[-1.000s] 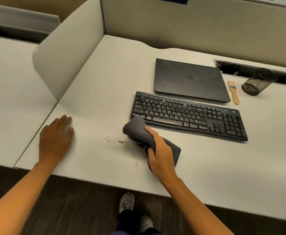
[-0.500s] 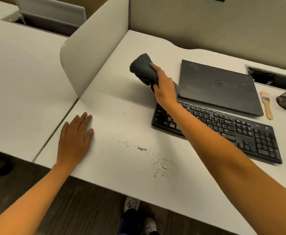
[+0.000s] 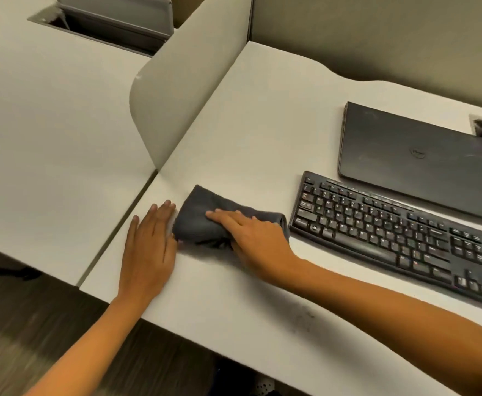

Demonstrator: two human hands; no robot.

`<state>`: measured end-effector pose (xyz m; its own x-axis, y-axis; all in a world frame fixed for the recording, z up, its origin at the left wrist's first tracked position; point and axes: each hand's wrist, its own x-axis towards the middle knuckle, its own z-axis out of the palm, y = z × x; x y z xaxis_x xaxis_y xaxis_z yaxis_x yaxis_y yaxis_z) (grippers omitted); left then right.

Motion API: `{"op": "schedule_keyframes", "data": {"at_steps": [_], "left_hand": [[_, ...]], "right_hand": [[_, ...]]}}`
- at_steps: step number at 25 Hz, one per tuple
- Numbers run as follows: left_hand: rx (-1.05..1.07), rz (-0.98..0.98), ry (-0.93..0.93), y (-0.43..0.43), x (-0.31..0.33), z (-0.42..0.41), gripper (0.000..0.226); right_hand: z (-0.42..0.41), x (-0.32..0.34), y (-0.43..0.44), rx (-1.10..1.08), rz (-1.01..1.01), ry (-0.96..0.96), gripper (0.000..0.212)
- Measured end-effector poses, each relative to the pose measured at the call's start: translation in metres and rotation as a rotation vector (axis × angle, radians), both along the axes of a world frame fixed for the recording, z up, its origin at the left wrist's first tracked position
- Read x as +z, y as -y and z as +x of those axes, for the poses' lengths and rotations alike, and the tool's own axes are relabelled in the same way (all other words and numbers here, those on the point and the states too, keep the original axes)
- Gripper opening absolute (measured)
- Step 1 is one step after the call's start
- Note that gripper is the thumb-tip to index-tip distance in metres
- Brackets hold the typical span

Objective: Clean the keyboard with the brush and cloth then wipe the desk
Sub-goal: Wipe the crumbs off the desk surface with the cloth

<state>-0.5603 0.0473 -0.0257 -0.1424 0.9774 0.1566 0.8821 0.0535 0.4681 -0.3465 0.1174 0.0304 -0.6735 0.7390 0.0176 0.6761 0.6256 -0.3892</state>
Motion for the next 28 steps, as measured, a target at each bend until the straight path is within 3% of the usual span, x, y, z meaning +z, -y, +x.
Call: {"op": "schedule_keyframes", "data": {"at_steps": [2, 6, 9, 11, 15, 16, 18, 22, 25, 28], "left_hand": [[0.022, 0.041, 0.082, -0.002, 0.005, 0.003, 0.054], [0.003, 0.137, 0.093, -0.036, 0.019, 0.005, 0.047], [-0.028, 0.153, 0.077, -0.070, 0.027, 0.006, 0.044], [-0.050, 0.156, 0.085, -0.088, 0.030, 0.010, 0.045], [-0.073, 0.193, 0.242, -0.113, 0.033, 0.018, 0.047], [-0.068, 0.200, 0.288, -0.118, 0.032, 0.018, 0.048], [-0.058, 0.191, 0.318, -0.126, 0.026, 0.019, 0.051], [-0.033, 0.021, 0.109, -0.139, 0.007, 0.025, 0.062], [-0.045, -0.030, -0.161, -0.143, -0.005, 0.028, 0.066], [-0.035, -0.038, -0.209, -0.146, -0.008, 0.027, 0.064]], "right_hand": [[0.011, 0.023, -0.026, -0.163, -0.050, -0.094, 0.062], [0.043, 0.043, -0.130, -0.587, 0.101, -0.288, 0.059], [0.056, 0.038, -0.197, -0.783, 0.008, 0.024, 0.051], [0.033, 0.031, -0.188, -0.632, 0.010, 0.220, 0.047], [-0.021, 0.009, -0.086, 0.017, 0.115, 0.208, 0.046], [-0.019, 0.018, -0.076, 0.045, 0.074, 0.174, 0.046], [-0.005, 0.038, -0.095, -0.158, 0.011, 0.120, 0.045], [0.053, 0.039, -0.205, -0.727, 0.175, 0.065, 0.045], [0.094, 0.006, -0.271, -0.845, 0.008, 0.222, 0.055], [0.100, -0.025, -0.308, -0.844, 0.062, 0.243, 0.063]]}}
